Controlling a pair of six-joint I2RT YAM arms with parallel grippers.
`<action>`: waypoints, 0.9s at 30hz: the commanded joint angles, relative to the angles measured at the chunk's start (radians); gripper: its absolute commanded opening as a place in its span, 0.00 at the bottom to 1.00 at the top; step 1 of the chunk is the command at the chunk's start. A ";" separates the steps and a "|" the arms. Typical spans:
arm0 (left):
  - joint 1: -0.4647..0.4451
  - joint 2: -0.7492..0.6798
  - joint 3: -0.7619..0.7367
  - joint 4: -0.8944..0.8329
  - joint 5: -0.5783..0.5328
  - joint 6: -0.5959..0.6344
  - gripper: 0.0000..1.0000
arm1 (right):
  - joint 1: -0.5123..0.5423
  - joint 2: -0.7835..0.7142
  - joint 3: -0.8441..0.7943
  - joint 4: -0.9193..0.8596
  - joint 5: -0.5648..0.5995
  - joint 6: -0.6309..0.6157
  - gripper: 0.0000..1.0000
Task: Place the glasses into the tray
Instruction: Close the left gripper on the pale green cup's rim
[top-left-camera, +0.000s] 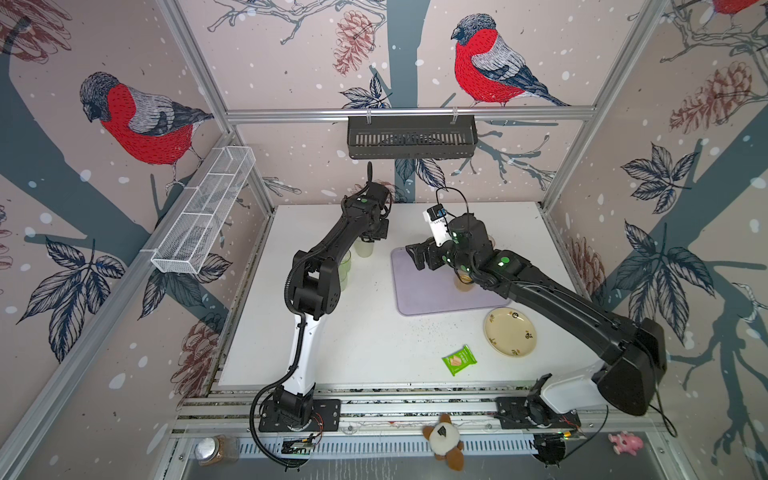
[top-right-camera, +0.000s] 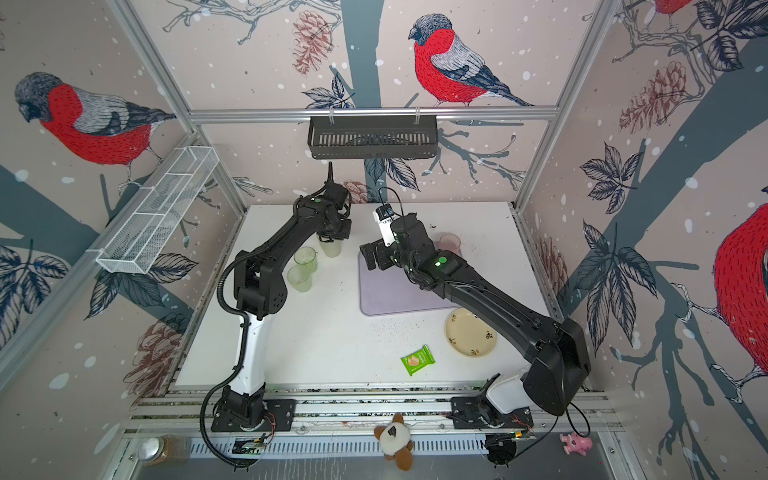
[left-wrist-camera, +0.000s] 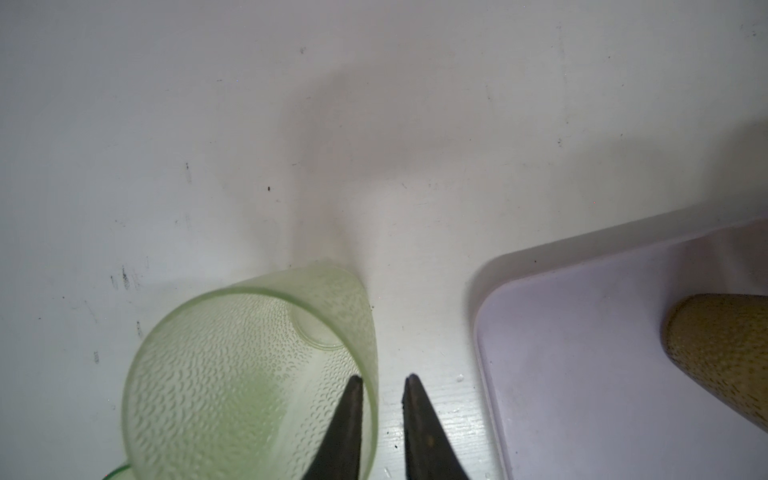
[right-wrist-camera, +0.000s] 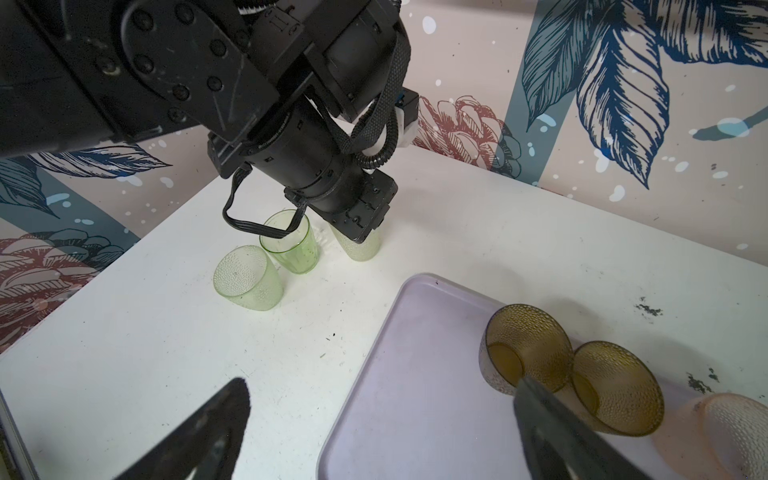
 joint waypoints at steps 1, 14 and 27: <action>0.002 -0.005 -0.005 -0.018 -0.012 0.011 0.20 | 0.002 0.001 0.009 0.009 0.005 0.004 0.99; 0.006 -0.002 -0.002 -0.015 -0.012 0.010 0.17 | 0.004 0.011 0.017 0.009 0.005 0.002 0.99; 0.010 0.000 0.002 -0.013 -0.005 0.013 0.12 | 0.002 0.019 0.022 0.010 0.009 -0.005 1.00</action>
